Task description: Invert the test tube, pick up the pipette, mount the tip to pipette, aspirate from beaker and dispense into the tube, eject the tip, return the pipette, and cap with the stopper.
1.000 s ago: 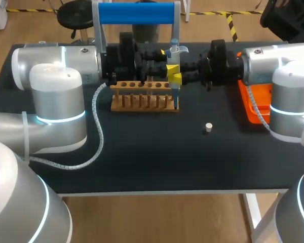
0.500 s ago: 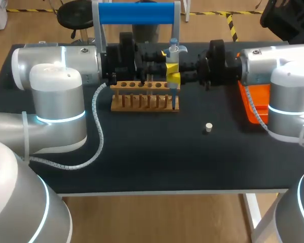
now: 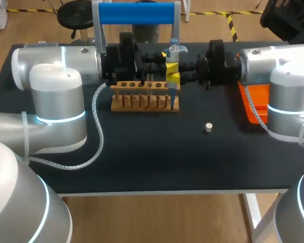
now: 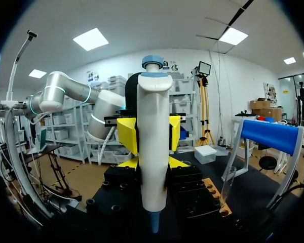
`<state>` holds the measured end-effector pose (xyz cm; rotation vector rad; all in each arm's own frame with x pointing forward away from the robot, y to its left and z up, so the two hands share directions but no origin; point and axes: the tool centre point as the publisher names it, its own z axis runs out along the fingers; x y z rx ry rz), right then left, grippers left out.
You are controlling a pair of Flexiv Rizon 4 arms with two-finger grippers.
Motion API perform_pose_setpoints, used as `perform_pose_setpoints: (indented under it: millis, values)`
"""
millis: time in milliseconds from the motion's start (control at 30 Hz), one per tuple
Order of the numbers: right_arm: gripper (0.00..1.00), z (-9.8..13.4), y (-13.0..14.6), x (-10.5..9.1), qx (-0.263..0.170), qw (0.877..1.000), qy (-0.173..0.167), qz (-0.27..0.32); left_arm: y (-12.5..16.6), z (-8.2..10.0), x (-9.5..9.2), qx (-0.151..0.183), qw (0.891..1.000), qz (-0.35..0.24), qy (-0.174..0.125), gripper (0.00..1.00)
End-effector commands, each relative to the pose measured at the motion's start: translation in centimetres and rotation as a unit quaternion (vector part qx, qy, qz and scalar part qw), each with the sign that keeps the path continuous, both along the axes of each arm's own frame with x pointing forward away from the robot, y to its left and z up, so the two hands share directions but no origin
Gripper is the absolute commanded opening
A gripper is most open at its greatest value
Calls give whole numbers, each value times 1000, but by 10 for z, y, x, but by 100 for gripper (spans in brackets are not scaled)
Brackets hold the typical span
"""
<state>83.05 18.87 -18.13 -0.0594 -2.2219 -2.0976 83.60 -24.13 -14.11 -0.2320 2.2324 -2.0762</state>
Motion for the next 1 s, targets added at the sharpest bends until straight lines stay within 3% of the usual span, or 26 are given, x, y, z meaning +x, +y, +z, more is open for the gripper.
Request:
perform_pose_setpoints:
  millis: [33, 67, 100, 367, 633, 833, 1000]
  values:
    - [36, 1, 1, 0, -3, 1000, 1, 4, -1, -1, 0, -2, 1000, 3, -1, 0]
    - [75, 1, 1, -1, -5, 1000, 0, 4, -1, -1, 0, -2, 1000, 3, -1, 0]
    - [100, 0, 0, -1, -5, 1000, 1, 4, -1, -1, 0, -2, 1000, 3, -1, 0]
    - [100, 5, -19, -5, 4, 1000, 10, 4, -1, -1, 0, -2, 1000, 3, -1, 0]
    - [100, 5, -69, -1, 10, 1000, 14, -13, -1, -1, 0, -2, 1000, 3, -1, 0]
    - [100, -5, -106, 23, -11, 999, 5, -46, -1, -1, 0, -2, 1000, 3, -1, 0]
    - [100, -4, -123, 57, -28, 997, -16, -73, -1, -1, 0, -2, 1000, 3, -1, 0]
